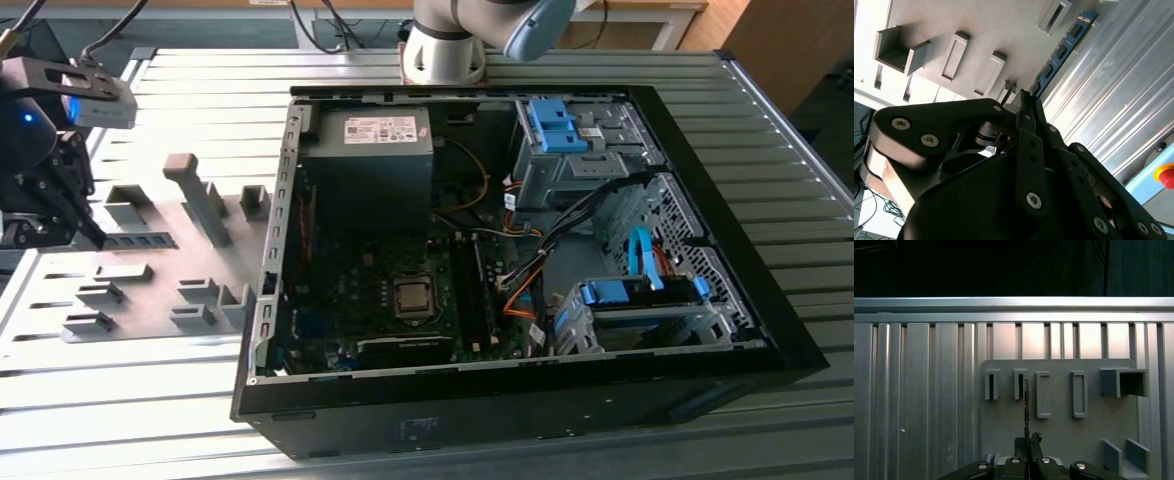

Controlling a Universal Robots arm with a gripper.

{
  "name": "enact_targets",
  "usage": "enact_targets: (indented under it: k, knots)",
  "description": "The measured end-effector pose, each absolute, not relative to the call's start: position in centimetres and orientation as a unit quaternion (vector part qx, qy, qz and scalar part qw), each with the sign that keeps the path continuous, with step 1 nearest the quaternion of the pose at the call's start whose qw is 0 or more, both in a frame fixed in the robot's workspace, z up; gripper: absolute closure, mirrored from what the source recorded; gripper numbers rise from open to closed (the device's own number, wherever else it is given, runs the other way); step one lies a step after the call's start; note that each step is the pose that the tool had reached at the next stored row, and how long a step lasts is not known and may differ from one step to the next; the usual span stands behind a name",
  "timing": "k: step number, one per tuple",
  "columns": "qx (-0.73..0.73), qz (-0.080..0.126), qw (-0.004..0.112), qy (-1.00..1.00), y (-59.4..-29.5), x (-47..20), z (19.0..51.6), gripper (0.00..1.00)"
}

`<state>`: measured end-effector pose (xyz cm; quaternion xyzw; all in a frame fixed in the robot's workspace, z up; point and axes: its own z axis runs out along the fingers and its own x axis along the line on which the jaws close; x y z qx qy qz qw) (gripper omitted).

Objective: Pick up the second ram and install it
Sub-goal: 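Pick up the second ram and move it above second insertion slot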

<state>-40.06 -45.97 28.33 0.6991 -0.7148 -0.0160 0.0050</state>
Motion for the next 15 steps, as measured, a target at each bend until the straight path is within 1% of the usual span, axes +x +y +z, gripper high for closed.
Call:
enact_targets:
  k: [15]
  knots:
    - [0.699, -0.016, 0.005, -0.715, -45.97, -40.06, 29.21, 0.86]
